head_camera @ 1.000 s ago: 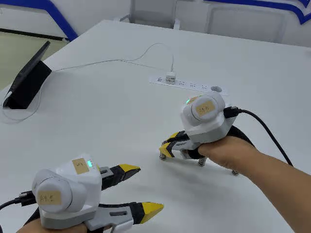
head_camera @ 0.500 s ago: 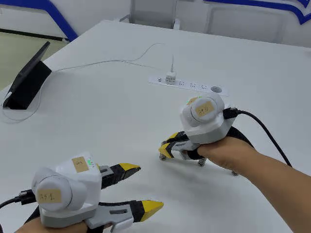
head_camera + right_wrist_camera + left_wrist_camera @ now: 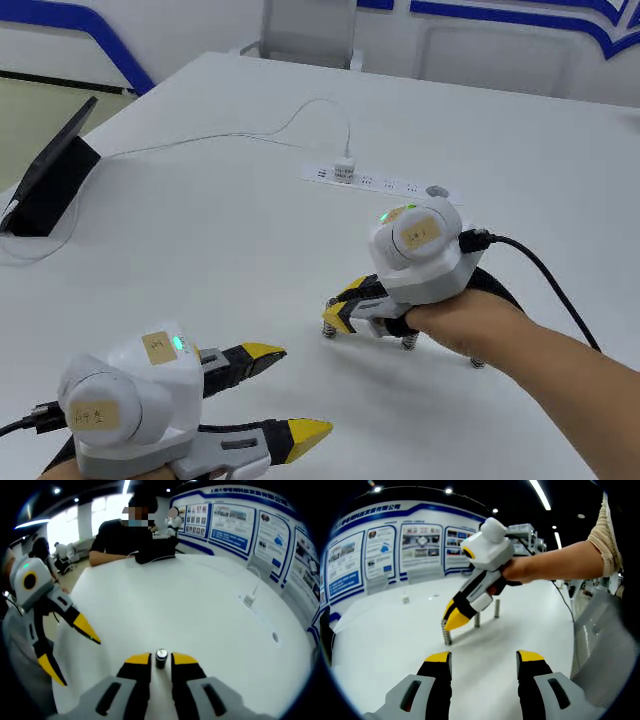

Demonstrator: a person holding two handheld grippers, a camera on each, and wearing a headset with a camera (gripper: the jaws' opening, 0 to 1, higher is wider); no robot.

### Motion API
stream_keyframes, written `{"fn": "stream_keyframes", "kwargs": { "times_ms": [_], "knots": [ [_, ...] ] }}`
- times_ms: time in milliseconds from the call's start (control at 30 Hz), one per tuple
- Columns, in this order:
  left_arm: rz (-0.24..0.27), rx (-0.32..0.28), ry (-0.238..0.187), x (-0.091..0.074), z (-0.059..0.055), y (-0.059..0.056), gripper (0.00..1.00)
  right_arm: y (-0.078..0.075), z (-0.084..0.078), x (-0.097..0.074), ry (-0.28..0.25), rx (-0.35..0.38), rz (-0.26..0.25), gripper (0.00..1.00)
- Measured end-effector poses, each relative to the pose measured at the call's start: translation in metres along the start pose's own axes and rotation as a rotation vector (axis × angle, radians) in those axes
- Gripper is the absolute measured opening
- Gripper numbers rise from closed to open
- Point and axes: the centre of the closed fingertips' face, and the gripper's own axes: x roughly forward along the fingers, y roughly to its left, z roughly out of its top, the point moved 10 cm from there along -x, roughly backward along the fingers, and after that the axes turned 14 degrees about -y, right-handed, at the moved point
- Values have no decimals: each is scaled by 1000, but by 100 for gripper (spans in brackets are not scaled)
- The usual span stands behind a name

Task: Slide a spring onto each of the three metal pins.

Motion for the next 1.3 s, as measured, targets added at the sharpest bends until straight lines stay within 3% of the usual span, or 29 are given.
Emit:
{"fn": "stream_keyframes", "kwargs": {
  "times_ms": [267, 800, 1133, 1300],
  "knots": [
    [3, 6, -9, -2, 1, -1, 53, 4, 7, -17, -40, -11, -17, 17],
    [15, 12, -16, -2, 2, 2, 56, 10, 19, -70, -141, -35, -86, 17],
    [15, -9, 10, -4, 2, 3, 60, 9, 17, -104, -171, -44, -145, 17],
    [18, -5, 2, -5, 3, 3, 61, 6, 8, -120, -173, -32, -184, 18]
  ]
}}
